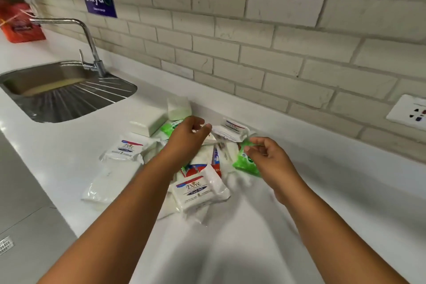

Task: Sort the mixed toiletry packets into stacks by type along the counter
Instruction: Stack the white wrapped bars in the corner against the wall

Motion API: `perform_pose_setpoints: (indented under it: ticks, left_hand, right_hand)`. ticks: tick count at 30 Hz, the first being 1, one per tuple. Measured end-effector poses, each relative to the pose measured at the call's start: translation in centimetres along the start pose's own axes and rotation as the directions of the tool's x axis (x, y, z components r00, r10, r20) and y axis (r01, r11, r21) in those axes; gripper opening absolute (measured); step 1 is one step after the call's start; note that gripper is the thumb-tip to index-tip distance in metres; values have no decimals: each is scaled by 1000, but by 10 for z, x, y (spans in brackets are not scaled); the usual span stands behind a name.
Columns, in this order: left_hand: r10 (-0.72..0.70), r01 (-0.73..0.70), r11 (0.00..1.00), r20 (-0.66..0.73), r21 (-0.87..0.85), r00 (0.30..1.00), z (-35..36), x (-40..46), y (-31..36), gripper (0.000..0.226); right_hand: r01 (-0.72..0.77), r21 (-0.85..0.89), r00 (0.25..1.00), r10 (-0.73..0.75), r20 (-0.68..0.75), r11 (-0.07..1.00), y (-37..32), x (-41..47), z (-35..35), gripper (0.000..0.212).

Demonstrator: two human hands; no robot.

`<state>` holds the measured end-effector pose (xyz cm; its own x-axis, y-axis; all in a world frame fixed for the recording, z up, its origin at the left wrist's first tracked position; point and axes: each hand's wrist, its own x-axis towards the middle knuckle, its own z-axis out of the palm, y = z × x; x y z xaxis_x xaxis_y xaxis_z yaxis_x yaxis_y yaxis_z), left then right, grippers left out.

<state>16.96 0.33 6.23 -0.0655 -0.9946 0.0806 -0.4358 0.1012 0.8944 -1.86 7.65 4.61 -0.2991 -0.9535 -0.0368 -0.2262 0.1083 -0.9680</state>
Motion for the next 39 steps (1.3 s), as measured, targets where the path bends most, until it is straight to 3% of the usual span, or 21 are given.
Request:
perform_pose_setpoints:
  ticks: [5, 10, 18, 22, 24, 29, 32, 36, 39]
  left_hand:
    - [-20, 20, 1000, -19, 3, 1000, -57, 85, -33, 25]
    - [-41, 38, 998, 55, 53, 998, -91, 179, -72, 18]
    - [-18, 6, 981, 58, 193, 998, -97, 304, -119, 29]
    - [-55, 13, 959, 138, 284, 989, -84, 344, -137, 40]
    - [-104, 38, 944, 184, 329, 977, -80, 359, -146, 45]
    - [-220, 153, 962, 310, 228, 925, -74, 388, -170, 35]
    - [-206, 140, 968, 333, 210, 920, -73, 395, -180, 27]
    - [-170, 155, 985, 306, 73, 937, -74, 387, -173, 25]
    - [-110, 135, 988, 286, -70, 952, -82, 371, -156, 20]
  right_hand:
    - [-24, 14, 997, 22, 70, 1000, -19, 60, 59, 24]
    - [-42, -4, 996, 42, 79, 999, -27, 124, 125, 26]
    - [-73, -258, 996, 85, 33, 963, -24, 224, 199, 41]
    - [-97, -438, 992, 121, 27, 894, -18, 266, 223, 48]
    - [-95, -521, 989, 138, 44, 848, -17, 280, 232, 40]
    - [-137, -606, 977, 209, 49, 784, -9, 300, 245, 54]
    - [-152, -574, 975, 218, 49, 805, -3, 302, 244, 59]
    - [-175, -375, 981, 195, 14, 910, 1, 297, 238, 59]
    - [-106, -234, 994, 106, -13, 966, -6, 285, 226, 39]
